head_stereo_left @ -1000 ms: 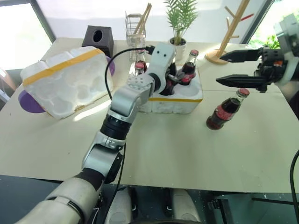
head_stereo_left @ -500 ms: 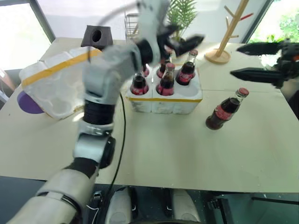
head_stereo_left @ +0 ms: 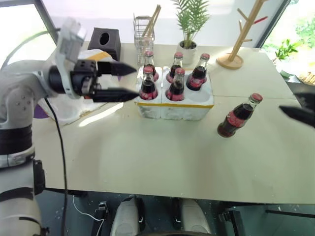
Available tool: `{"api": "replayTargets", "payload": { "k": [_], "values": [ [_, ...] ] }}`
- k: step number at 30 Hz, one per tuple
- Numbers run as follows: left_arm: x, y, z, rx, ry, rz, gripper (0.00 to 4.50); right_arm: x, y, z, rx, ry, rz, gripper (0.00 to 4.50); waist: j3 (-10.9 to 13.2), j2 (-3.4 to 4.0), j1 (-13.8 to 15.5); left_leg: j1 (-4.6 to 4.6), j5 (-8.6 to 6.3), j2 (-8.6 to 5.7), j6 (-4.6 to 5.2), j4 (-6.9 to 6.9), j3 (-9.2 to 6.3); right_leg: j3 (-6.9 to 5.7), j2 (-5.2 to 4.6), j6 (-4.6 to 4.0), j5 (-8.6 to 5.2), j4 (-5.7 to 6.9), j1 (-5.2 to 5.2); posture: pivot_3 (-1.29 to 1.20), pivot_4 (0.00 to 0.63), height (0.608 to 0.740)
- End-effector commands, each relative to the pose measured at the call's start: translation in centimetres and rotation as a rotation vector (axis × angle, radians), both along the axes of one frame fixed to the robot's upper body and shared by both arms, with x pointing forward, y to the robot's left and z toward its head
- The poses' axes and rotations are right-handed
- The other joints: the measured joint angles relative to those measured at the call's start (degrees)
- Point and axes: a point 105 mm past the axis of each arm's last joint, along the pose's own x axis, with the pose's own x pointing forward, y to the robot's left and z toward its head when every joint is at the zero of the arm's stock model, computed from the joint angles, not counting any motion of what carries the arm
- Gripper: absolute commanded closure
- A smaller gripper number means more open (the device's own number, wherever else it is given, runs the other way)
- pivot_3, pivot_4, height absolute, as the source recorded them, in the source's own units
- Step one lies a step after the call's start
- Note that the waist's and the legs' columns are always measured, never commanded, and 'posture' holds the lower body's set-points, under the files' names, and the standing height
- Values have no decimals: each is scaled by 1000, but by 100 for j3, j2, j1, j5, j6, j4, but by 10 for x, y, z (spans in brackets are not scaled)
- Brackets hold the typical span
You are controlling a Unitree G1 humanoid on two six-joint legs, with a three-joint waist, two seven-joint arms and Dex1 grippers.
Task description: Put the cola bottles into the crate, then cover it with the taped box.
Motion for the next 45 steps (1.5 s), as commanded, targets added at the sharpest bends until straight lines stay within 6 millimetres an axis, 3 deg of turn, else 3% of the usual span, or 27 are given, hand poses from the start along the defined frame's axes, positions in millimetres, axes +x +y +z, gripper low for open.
{"api": "replayTargets", "payload": {
  "k": [1,5,10,19,24,28,30,33,39,42,45],
  "values": [
    [-7,-5,-2,41,-72,-28,30,-4,16,-11,20,-86,-69,0,-1,1,-16,2,0,-1,0,0,-3,1,-1,-2,-1,-3,2,0,150,740],
    [-7,-12,-14,34,-55,-33,30,10,24,-39,81,-75,-162,0,-3,5,-31,8,-2,-4,3,-1,-29,1,1,-4,-2,-2,10,0,150,740],
    [-6,-18,-20,35,-58,-28,30,25,30,-57,106,-48,-183,0,-4,6,-48,7,-1,-5,4,-2,-34,1,6,-3,-1,-1,9,0,150,740],
    [-1,-18,-20,20,-62,-4,30,38,39,-81,132,-2,-159,0,-4,6,-23,7,-16,-4,31,-3,-41,0,12,-2,-1,-1,11,0,150,740],
    [-2,-20,-20,29,-66,-8,30,58,53,-92,143,-6,-131,0,-3,6,-52,7,-16,-3,31,-3,-42,0,13,-2,-1,-1,10,0,150,740],
    [-1,-21,-20,29,-59,-12,30,80,53,-93,122,-23,-158,0,-3,7,-69,7,-16,-2,31,-3,-42,0,15,-2,-1,-1,10,0,150,740],
    [-2,-21,-20,33,-61,-13,0,86,52,-89,113,-43,-151,545,-3,7,-60,7,-15,-2,30,-4,-42,0,15,-2,-1,-1,10,0,150,740],
    [-2,-21,-20,35,-65,-7,0,82,59,-64,138,-103,-60,1647,-2,8,-29,6,-3,-2,8,-4,-41,0,14,-1,-1,-1,9,0,150,740],
    [-1,-15,-14,-1,-66,38,0,81,99,35,189,-280,206,1605,19,40,-140,-1,-4,-3,12,-3,-36,7,14,0,0,2,-4,0,150,740],
    [1,-11,-14,1,-77,71,0,96,124,55,153,-305,276,1605,19,40,-186,1,-5,-2,13,-10,-54,8,28,-3,-1,7,-11,0,150,740],
    [4,-3,-15,8,-91,115,0,113,141,54,127,-299,309,1605,17,36,-169,4,-2,-1,7,-17,-69,5,39,-14,-7,11,-10,0,150,740]
  ]
}}
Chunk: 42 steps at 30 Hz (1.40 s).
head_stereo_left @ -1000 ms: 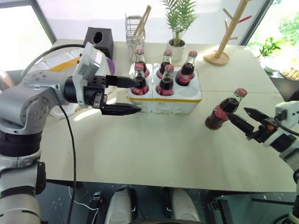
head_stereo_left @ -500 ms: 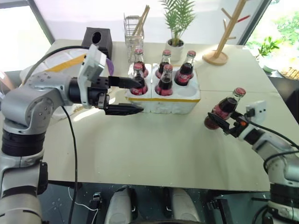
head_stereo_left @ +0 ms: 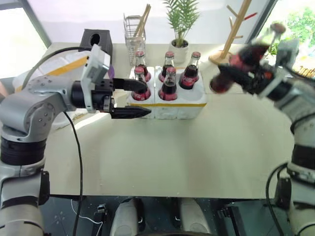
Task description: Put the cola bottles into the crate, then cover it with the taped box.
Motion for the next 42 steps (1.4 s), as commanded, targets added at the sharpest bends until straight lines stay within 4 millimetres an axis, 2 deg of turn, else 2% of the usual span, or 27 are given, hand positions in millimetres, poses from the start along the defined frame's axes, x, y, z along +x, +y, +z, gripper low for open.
{"api": "replayTargets", "payload": {
  "k": [1,4,7,10,14,16,17,19,23,26,28,32,35,38,40,42],
  "values": [
    [-1,13,13,-9,-73,58,0,18,16,-11,-38,14,29,1605,-1,-2,4,0,0,0,-1,0,2,0,0,-1,-1,-1,0,0,150,740],
    [-2,17,12,1,-81,78,0,38,29,-20,-55,30,18,1605,2,-3,29,-10,1,-6,-2,3,10,0,-12,1,1,-4,-4,0,150,740],
    [-5,19,11,3,-87,87,0,54,35,-39,-109,81,-7,1605,6,-4,41,-22,1,-11,-2,10,17,0,-23,6,3,-4,-9,0,150,740],
    [-5,22,10,1,-91,111,0,63,36,-59,-191,111,-29,1605,6,-4,28,-26,1,-11,-2,9,17,0,-23,7,4,-5,-13,0,150,740],
    [-8,27,6,3,-83,139,0,62,42,-82,-254,166,8,1605,6,-4,-1,-23,2,-7,-3,7,16,0,-17,7,4,0,-19,0,150,740],
    [-9,30,5,8,-78,154,0,60,45,-89,-266,180,24,516,6,-5,-2,-22,3,-6,-5,7,16,1,-17,7,4,2,-18,0,150,740],
    [-9,34,5,7,-73,169,0,58,46,-89,-272,166,25,136,6,-5,-4,-19,3,-6,-5,7,16,1,-17,7,4,2,-16,0,150,740],
    [-10,42,5,11,-66,203,0,54,45,-82,-252,153,33,26,6,-5,-4,-18,3,-6,-5,7,16,1,-17,7,4,3,-15,0,150,740],
    [-20,69,13,38,-46,265,0,35,28,-46,-251,87,53,26,9,-3,0,-20,3,-4,-6,6,15,2,-18,6,3,5,-21,0,150,740],
    [-31,102,24,120,-44,343,0,10,4,-13,-290,31,71,26,13,-5,28,-25,2,-3,-6,4,15,2,-21,6,3,1,-26,0,150,740],
    [-38,122,31,163,-34,400,0,-4,-9,3,-308,18,79,26,13,-6,22,-23,1,-4,-6,2,16,1,-22,4,2,-4,-24,0,150,740],
    [-49,169,35,256,-15,558,0,-32,-32,22,-356,21,96,26,13,-5,-10,-9,-11,-3,14,-16,22,1,-25,-16,-9,-10,-23,0,150,740],
    [-57,214,28,393,-7,701,0,-53,-34,43,-330,-30,117,26,12,-4,-43,-4,-7,-3,7,-41,33,3,-26,-27,-13,-9,-39,0,150,740],
    [-58,259,9,529,18,814,0,-65,-25,53,-310,-98,150,26,12,-2,-40,0,6,1,-16,-71,41,3,-23,-47,-16,-7,-55,0,150,740],
    [-57,276,-1,571,45,842,0,-68,-19,54,-287,-115,178,26,11,-3,-26,0,10,6,-22,-80,50,1,-20,-60,-22,-2,-64,0,150,740],
    [-53,290,-12,635,64,852,0,-61,-16,51,-267,-108,163,26,11,-4,-16,0,9,11,-23,-79,58,0,-21,-66,-23,-1,-65,0,150,740]
  ]
}}
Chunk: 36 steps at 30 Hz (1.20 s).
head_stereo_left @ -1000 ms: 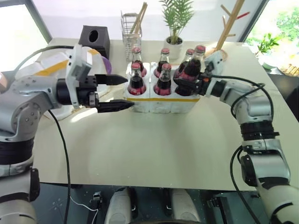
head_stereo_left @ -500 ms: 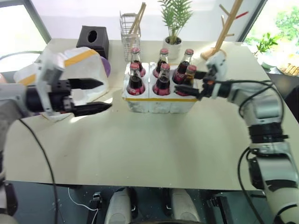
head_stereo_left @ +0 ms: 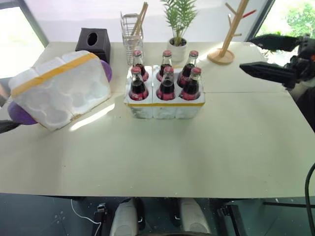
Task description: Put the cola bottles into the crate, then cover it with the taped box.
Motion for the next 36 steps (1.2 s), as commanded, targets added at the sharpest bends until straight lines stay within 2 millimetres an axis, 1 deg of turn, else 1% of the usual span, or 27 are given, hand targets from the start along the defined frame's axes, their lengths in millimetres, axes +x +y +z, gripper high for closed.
{"api": "replayTargets", "payload": {
  "k": [1,3,5,9,11,13,18,22,25,28,31,33,34,36],
  "values": [
    [5,22,-6,128,40,20,0,1,7,4,25,-36,0,26,-1,-2,31,-3,-1,1,-1,0,8,0,-3,-8,0,-2,-4,0,150,740],
    [10,33,-13,179,67,41,0,3,8,1,21,-28,2,26,-4,-7,65,-10,0,0,-1,1,20,1,-11,-15,1,-1,-12,0,150,740],
    [23,46,-17,242,52,89,0,3,9,0,18,-22,8,26,-6,-12,91,-18,-1,-2,1,5,29,1,-13,-14,2,-1,-15,0,150,740],
    [52,50,-11,292,-1,138,0,6,5,-2,12,-14,-28,26,-12,-25,126,-20,-1,-8,6,15,40,2,-10,8,14,4,-13,0,150,740],
    [63,48,-7,292,-13,148,0,8,1,-5,6,-9,-52,26,-13,-29,140,-19,-1,-6,7,15,44,2,-7,18,20,4,-13,0,150,740],
    [71,43,-9,283,3,137,0,8,-3,-8,11,-3,-69,26,-15,-37,135,-19,-1,-6,7,15,44,3,-6,23,23,4,-14,0,150,740],
    [83,38,-31,315,94,132,0,8,-8,-8,16,-6,-94,26,-15,-37,65,-18,-4,-3,13,15,42,6,-4,23,22,6,-15,0,150,740],
    [95,27,-40,248,101,137,0,5,-9,-7,5,-4,-101,26,-13,-44,45,-19,-5,-1,15,16,40,5,-4,24,22,9,-16,0,150,740],
    [101,24,-50,258,107,143,0,0,-10,-8,-13,2,-86,26,-13,-45,44,-18,-7,-1,18,17,39,6,-5,24,22,9,-15,0,150,740],
    [106,22,-55,248,93,155,0,-4,-11,-8,-18,6,-81,26,-13,-45,59,-13,-6,-1,18,18,38,6,-5,24,22,23,-16,0,150,740],
    [107,19,-56,202,86,165,822,-6,-12,-9,-26,18,-88,0,-14,-46,65,-10,-5,-2,16,31,30,6,-7,21,20,49,-16,0,150,740],
    [107,19,-56,196,91,164,1781,-6,-13,-10,-27,22,-91,0,-14,-46,57,-9,-5,-2,16,41,28,6,-8,20,19,62,-17,0,150,740],
    [107,19,-56,197,92,162,2430,-7,-13,-10,-26,25,-93,0,-14,-46,55,-9,-5,-1,16,44,26,6,-8,20,19,66,-17,0,150,740],
    [107,20,-55,197,86,162,3311,-7,-15,-12,-23,40,-97,0,-14,-46,57,-9,-5,-1,16,45,25,6,-8,19,19,68,-17,0,150,740]
  ]
}}
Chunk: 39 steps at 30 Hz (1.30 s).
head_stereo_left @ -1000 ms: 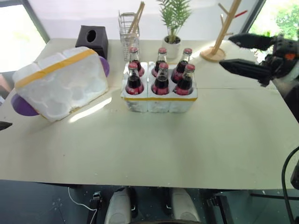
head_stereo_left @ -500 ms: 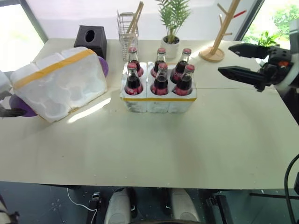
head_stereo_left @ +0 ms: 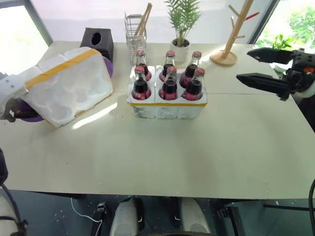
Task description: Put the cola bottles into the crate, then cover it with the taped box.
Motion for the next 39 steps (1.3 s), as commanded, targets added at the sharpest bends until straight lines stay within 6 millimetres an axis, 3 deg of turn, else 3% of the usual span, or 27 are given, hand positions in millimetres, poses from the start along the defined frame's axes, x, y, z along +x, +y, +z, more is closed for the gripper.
{"api": "replayTargets", "payload": {
  "k": [1,2,4,9,11,14,17,21,25,33,39],
  "values": [
    [1,2,7,-8,-45,10,3770,-10,-3,10,-12,-46,-9,0,0,0,5,0,0,0,0,0,-1,0,0,0,0,1,0,0,150,740],
    [2,1,9,-4,-61,6,4114,-11,-3,9,-17,-46,-13,0,0,0,6,-1,0,0,0,2,-3,0,0,-1,-1,3,0,0,150,740],
    [12,-5,25,16,-168,-32,4114,-10,-8,6,-23,-58,-49,0,0,0,-1,-2,0,0,0,4,-4,0,0,-1,-1,5,0,0,150,740],
    [40,-40,92,113,-540,-169,4114,-12,-16,5,-5,-60,-102,0,5,-18,29,-17,-4,1,8,27,-12,-2,1,1,0,9,0,0,150,740],
    [47,-63,127,199,-723,-239,4114,-13,-18,3,-4,-57,-114,0,5,-21,38,-27,-9,1,15,42,-16,-5,1,2,0,9,0,0,150,740],
    [48,-115,170,294,-979,-378,4114,-14,-22,1,1,-51,-136,0,4,-22,41,-31,-14,0,24,52,-14,-3,-1,4,1,8,3,0,150,740],
    [40,-170,190,430,-1169,-500,4114,-15,-33,-6,-2,-22,-174,0,4,-22,72,-31,-14,-2,24,56,-11,-2,-1,10,-1,8,5,0,150,740],
    [36,-206,175,606,-1208,-613,4114,-19,-41,-14,3,10,-191,0,-1,-14,71,-14,0,-2,0,55,-3,11,8,15,-3,11,8,0,150,740],
    [42,-232,136,730,-1157,-692,4114,-18,-46,-16,37,10,-218,0,-3,-11,39,7,-1,-1,3,48,1,18,12,16,-4,14,21,0,150,740],
    [56,-251,74,820,-1101,-701,4114,-17,-45,-23,77,18,-233,0,-7,-10,122,11,-17,-2,31,52,-7,18,12,19,-6,10,35,0,150,740],
    [60,-251,84,885,-1143,-653,4114,-16,-45,-25,111,26,-242,0,-7,-14,150,12,-18,-5,32,54,-10,16,8,20,-6,8,41,0,150,740]
  ]
}}
